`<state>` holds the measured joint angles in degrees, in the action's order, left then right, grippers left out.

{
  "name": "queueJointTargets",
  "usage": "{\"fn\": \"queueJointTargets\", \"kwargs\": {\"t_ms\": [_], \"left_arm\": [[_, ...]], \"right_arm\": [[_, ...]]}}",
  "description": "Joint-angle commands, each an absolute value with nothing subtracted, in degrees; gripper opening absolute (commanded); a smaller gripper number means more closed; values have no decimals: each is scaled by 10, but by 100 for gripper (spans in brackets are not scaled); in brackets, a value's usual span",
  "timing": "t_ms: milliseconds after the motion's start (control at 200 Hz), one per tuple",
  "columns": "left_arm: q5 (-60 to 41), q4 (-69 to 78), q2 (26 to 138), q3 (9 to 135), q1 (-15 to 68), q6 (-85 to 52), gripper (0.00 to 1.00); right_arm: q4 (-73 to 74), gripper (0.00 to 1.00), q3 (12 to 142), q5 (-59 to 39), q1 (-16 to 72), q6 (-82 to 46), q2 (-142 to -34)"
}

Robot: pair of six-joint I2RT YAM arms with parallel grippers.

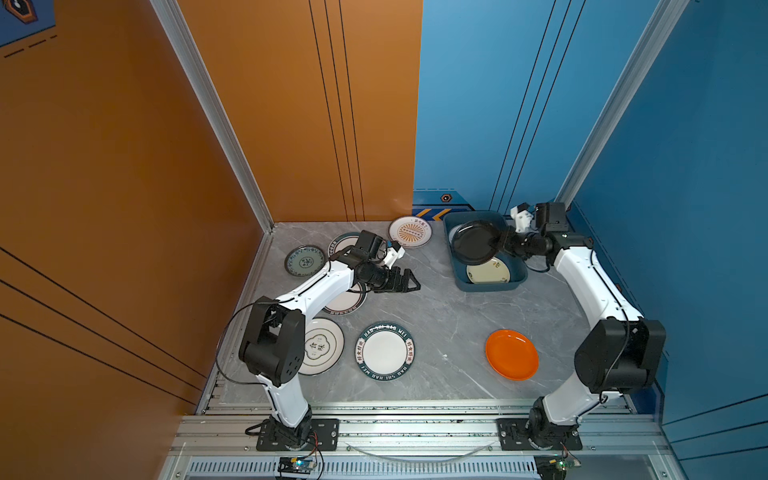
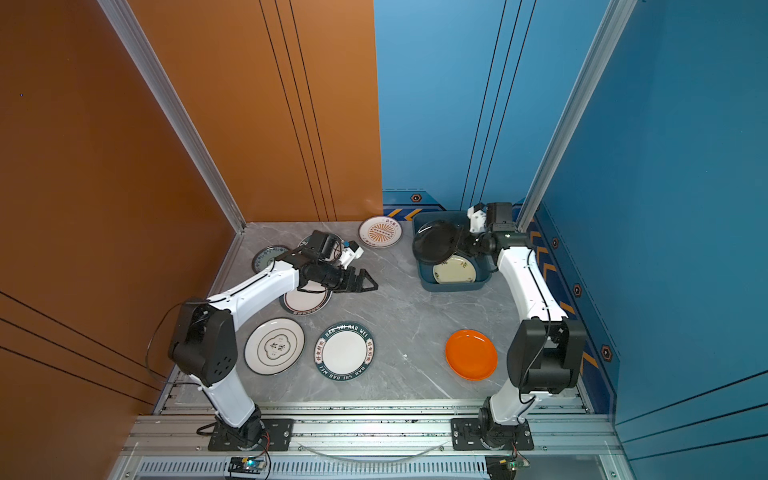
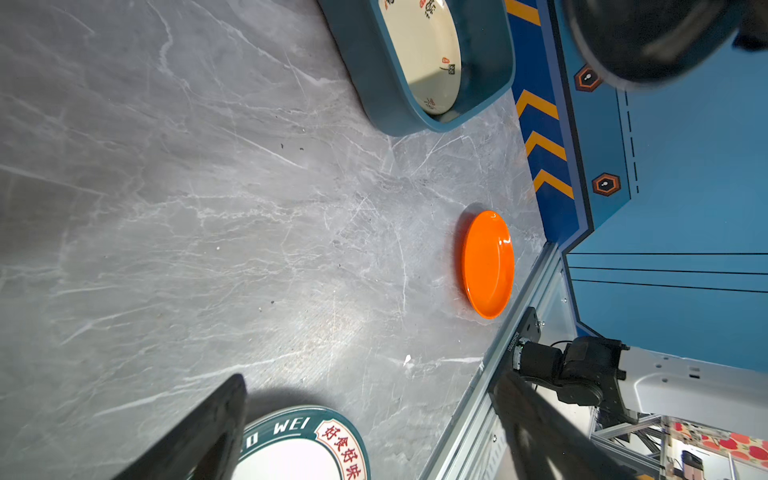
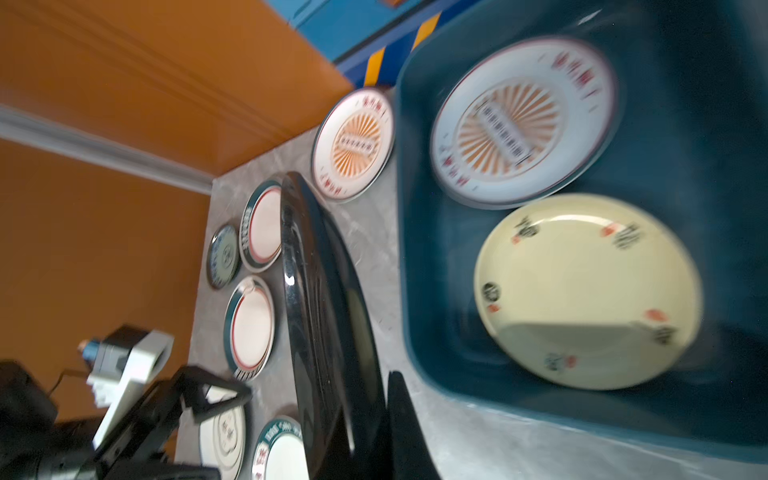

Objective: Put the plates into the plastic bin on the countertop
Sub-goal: 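Carry the black plate with the right gripper into the bin and release it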

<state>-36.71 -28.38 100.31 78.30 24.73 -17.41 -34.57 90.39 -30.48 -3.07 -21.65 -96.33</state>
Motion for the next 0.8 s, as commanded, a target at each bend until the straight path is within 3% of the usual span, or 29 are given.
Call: {"fn": "queueJointTargets", "kwargs": {"t_ms": [0,205,796], "left_arm": [[-337,-287,982,758,242,-163,96],[-302,-285,950,709,234,-160,99],[-241,-251,881,614,200,-193,99]], "right_arm": [[-440,0,954,-245,-48,-193,-1021],[-442,0,957,-240,-63,-187,-1093],[-455,0,933,-170,-62,-169,-1167]]}}
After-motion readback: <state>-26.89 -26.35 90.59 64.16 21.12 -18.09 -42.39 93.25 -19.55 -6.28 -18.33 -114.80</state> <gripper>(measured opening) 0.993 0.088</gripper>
